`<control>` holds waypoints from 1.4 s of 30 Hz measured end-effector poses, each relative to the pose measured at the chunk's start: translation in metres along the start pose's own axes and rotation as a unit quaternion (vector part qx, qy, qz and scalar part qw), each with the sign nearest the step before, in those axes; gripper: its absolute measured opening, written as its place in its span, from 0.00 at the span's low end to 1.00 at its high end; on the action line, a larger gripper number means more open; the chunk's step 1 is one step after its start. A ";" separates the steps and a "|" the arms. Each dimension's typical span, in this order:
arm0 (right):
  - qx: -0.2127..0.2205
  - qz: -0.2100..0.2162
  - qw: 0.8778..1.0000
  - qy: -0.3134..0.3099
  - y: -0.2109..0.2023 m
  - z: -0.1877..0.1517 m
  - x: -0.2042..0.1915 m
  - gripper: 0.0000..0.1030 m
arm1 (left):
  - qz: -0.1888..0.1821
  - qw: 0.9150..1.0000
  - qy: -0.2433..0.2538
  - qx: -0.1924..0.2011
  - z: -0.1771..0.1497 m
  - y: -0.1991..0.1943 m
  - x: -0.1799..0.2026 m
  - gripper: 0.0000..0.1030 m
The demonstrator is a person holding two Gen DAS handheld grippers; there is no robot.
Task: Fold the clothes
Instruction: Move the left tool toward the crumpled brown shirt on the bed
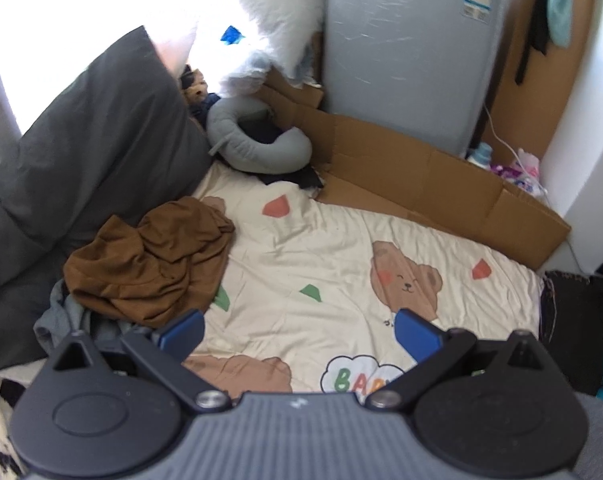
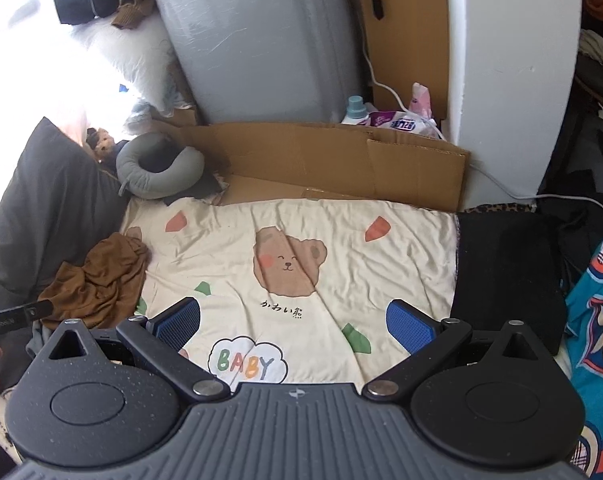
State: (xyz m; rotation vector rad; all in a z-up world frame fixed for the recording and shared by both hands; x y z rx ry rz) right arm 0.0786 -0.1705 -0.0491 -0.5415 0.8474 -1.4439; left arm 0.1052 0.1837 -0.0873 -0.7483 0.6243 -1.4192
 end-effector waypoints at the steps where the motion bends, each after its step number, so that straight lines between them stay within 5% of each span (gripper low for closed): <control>1: 0.000 -0.002 1.000 -0.002 0.002 0.001 -0.001 0.99 | 0.003 1.000 -0.005 0.000 0.000 -0.001 -0.006 0.99; 21: -0.011 -0.016 1.000 -0.014 0.051 -0.003 -0.012 0.99 | 0.060 0.995 -0.076 -0.026 -0.023 0.034 -0.121 0.99; 36: -0.034 -0.013 0.998 -0.053 0.113 0.007 -0.037 0.99 | 0.079 0.991 -0.108 -0.012 -0.030 0.069 -0.155 0.99; 42: -0.045 -0.013 0.996 -0.076 0.148 0.011 -0.045 0.99 | 0.080 0.991 -0.100 -0.035 -0.034 0.101 -0.158 0.97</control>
Point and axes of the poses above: each gripper's, at about its wrist camera, not at the fingertips, and y roughly the way its jaws point, x to its right, z to its top, the point moved 10 cm from there along y, roughly the way its jaws point, and after that the axes turned 3 degrees about -z, right-handed, at the moved point
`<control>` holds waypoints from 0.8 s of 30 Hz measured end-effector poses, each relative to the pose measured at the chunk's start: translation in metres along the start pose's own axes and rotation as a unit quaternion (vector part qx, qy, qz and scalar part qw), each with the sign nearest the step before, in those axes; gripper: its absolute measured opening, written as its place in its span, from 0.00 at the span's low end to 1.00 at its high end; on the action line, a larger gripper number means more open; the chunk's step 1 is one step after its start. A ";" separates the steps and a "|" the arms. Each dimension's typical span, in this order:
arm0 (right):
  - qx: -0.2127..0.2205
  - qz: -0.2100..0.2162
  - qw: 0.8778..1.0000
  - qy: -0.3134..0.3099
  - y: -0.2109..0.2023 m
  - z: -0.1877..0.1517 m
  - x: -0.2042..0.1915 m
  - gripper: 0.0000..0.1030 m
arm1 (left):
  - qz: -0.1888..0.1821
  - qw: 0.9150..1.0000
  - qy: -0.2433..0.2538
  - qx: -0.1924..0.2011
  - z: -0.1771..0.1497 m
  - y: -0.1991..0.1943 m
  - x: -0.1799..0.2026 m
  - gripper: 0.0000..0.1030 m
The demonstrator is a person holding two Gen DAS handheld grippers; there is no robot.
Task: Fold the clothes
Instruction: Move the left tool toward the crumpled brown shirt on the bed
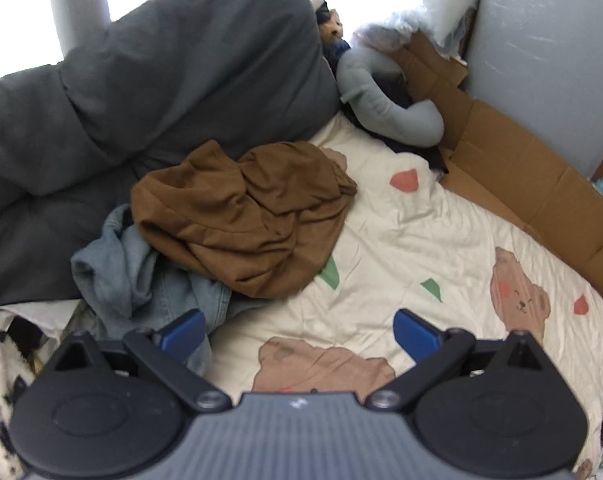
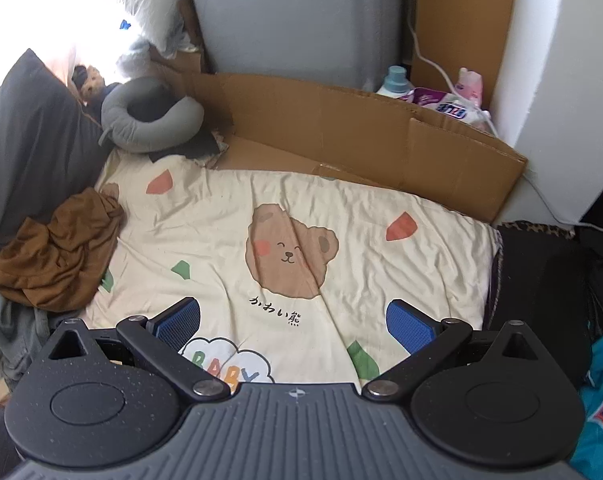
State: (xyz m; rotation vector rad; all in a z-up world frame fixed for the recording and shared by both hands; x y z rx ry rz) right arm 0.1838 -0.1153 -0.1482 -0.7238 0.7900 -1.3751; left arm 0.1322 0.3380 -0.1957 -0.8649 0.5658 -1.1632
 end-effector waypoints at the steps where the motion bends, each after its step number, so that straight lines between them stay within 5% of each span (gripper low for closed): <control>1: -0.002 0.001 1.000 -0.004 0.006 0.001 -0.001 0.99 | 0.005 1.000 0.007 0.001 0.001 0.004 0.001 0.95; 6: -0.014 0.024 0.999 -0.022 0.032 0.004 -0.013 0.99 | 0.035 0.999 0.008 0.009 0.006 0.019 -0.009 0.94; 9: -0.026 0.071 0.997 -0.013 0.046 0.006 -0.022 0.99 | 0.035 0.999 -0.002 0.007 0.007 0.032 -0.015 0.89; 14: -0.022 0.087 0.994 -0.055 0.064 0.009 -0.036 0.99 | 0.032 0.999 -0.017 0.006 0.006 0.053 -0.024 0.88; 24: -0.054 0.131 0.984 -0.105 0.107 0.001 -0.065 0.99 | 0.017 0.998 -0.037 0.037 0.006 0.084 -0.034 0.96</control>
Point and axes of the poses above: each gripper's, at about its wrist camera, not at the fingertips, and y roughly the way its jaws point, x to its right, z to its top, the point moved 10 cm from there along y, roughly the way its jaws point, and after that the axes turned 3 degrees about -z, right-handed, at the moved point
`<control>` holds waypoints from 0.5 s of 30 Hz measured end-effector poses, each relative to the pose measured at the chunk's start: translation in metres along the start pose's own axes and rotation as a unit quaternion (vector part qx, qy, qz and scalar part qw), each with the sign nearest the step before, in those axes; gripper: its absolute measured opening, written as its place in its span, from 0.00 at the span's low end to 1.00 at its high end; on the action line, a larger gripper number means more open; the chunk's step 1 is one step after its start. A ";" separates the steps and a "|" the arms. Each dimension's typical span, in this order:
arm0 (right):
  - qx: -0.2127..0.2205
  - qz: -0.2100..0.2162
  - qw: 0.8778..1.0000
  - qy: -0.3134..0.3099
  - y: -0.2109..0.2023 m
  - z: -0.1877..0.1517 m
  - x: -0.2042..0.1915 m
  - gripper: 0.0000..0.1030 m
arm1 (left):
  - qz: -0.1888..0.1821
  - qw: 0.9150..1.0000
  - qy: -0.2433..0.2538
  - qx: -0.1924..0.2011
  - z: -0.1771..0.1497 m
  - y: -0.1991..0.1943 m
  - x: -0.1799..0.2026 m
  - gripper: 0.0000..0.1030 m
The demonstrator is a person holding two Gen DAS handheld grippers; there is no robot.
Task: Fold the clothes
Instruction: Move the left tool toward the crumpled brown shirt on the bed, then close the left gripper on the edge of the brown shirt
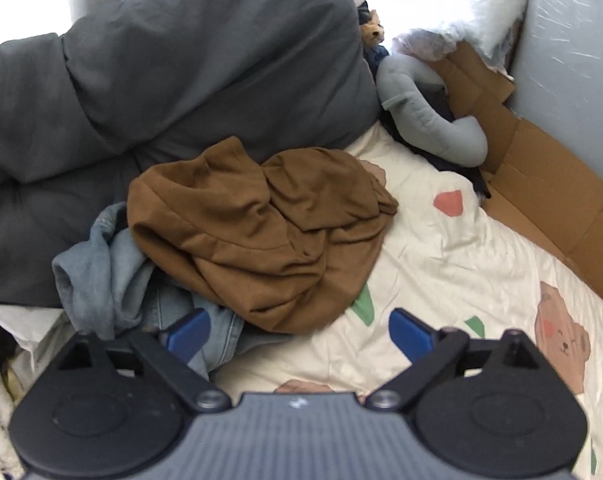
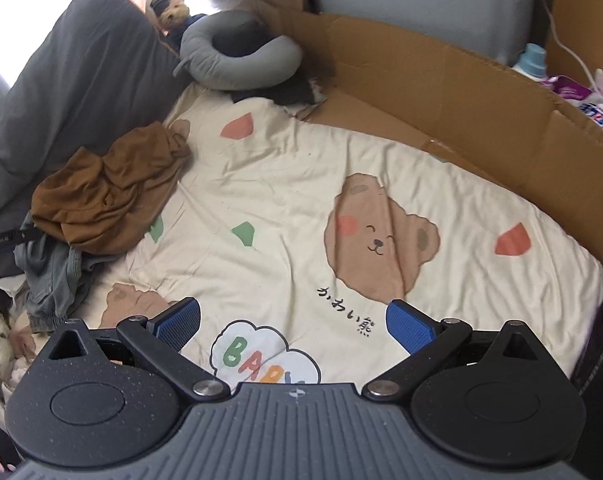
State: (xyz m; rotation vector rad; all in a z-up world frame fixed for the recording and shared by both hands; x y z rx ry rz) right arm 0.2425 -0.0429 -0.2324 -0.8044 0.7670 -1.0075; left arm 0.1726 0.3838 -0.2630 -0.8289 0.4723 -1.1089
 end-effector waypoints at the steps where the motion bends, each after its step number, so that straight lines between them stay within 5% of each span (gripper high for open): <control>1: 0.000 0.003 1.000 -0.002 0.006 0.000 -0.002 0.99 | 0.000 1.000 -0.003 0.000 -0.001 0.004 -0.002 0.97; 9: 0.000 0.019 1.000 0.009 0.051 -0.005 -0.009 0.99 | 0.026 1.000 -0.010 0.007 -0.006 0.032 -0.023 0.98; 15: -0.008 0.019 1.000 -0.013 0.075 -0.010 -0.014 0.99 | 0.026 0.999 -0.016 0.013 -0.010 0.052 -0.033 0.88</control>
Point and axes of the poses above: each gripper's, at about its wrist camera, not at the fingertips, and y roughly the way its jaws point, x to its right, z to its top, the point moved 10 cm from there along y, roughly the way its jaws point, and after that the axes turned 3 degrees about -z, right-handed, at the moved point
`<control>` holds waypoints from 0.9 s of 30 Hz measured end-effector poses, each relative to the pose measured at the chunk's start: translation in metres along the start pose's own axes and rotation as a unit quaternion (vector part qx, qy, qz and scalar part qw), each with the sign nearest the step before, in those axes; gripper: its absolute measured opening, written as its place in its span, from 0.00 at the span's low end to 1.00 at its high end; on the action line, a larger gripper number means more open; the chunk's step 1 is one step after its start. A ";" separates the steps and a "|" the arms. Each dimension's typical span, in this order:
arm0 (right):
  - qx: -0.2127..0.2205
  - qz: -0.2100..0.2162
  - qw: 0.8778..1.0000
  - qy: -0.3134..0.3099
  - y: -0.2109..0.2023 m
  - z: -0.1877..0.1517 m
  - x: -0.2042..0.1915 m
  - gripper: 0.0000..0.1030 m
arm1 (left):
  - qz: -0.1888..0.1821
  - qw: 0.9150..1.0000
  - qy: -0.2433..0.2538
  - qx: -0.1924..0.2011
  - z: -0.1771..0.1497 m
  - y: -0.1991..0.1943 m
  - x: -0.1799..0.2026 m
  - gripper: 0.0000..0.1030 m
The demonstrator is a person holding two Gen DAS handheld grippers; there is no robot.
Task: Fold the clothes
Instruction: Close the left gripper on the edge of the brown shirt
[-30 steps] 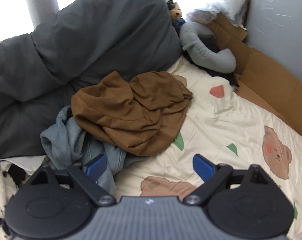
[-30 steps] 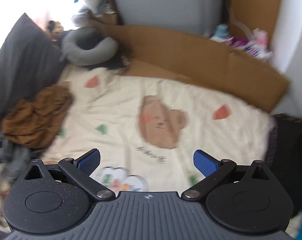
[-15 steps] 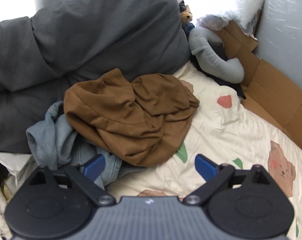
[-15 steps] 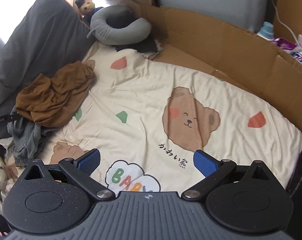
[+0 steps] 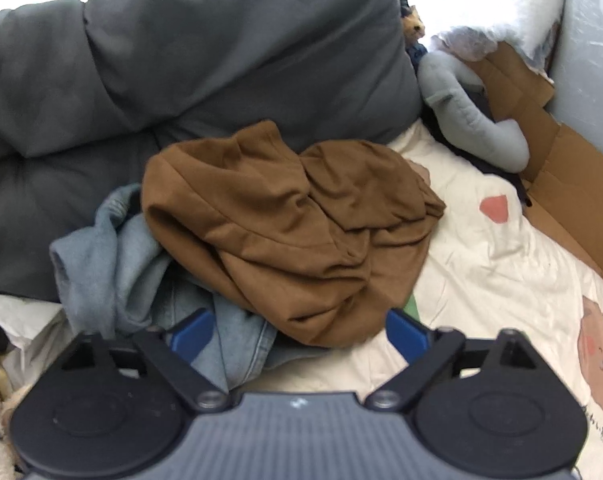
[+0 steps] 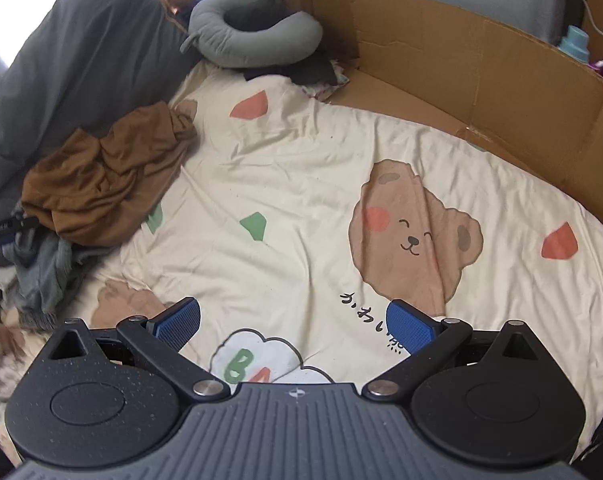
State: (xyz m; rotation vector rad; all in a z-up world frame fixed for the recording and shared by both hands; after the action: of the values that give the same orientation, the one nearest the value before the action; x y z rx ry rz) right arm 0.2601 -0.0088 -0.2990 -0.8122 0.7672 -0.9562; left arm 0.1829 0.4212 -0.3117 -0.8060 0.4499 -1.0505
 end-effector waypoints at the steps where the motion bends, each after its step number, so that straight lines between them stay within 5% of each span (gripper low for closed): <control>1: 0.000 0.001 1.000 -0.002 0.003 -0.001 0.000 0.99 | -0.001 1.000 0.003 -0.003 -0.002 0.005 0.000 0.86; 8: -0.001 0.015 0.999 -0.035 0.024 -0.002 -0.006 0.98 | 0.017 1.000 0.024 -0.007 -0.011 0.038 -0.003 0.72; 12: 0.004 0.032 0.998 -0.045 0.031 0.002 -0.010 0.97 | 0.041 0.999 0.020 -0.008 -0.014 0.056 -0.009 0.53; 20: -0.002 0.054 0.997 -0.057 0.039 -0.003 -0.010 0.97 | 0.049 0.999 0.005 -0.011 -0.015 0.092 -0.014 0.52; 22: -0.005 0.057 0.997 -0.060 0.040 -0.009 -0.007 0.97 | 0.055 0.998 0.002 -0.015 -0.017 0.099 -0.015 0.23; 25: -0.007 0.061 0.996 -0.059 0.042 -0.017 -0.002 0.97 | 0.056 0.998 0.013 -0.009 -0.016 0.102 -0.010 0.07; 27: -0.007 0.064 0.996 -0.055 0.044 -0.022 0.003 0.97 | 0.048 0.999 0.014 -0.005 -0.015 0.099 -0.007 0.04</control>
State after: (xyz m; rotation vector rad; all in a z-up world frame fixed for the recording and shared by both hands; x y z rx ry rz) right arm 0.2593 -0.0015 -0.3478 -0.8126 0.7218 -0.7862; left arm 0.2275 0.4473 -0.3981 -0.7729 0.5133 -0.9708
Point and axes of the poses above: each gripper's, at about its wrist camera, not at the fingertips, and y roughly the way its jaws point, x to its right, z to its top, the point moved 10 cm from there along y, roughly the way its jaws point, and after that the axes turned 3 degrees about -z, right-handed, at the moved point
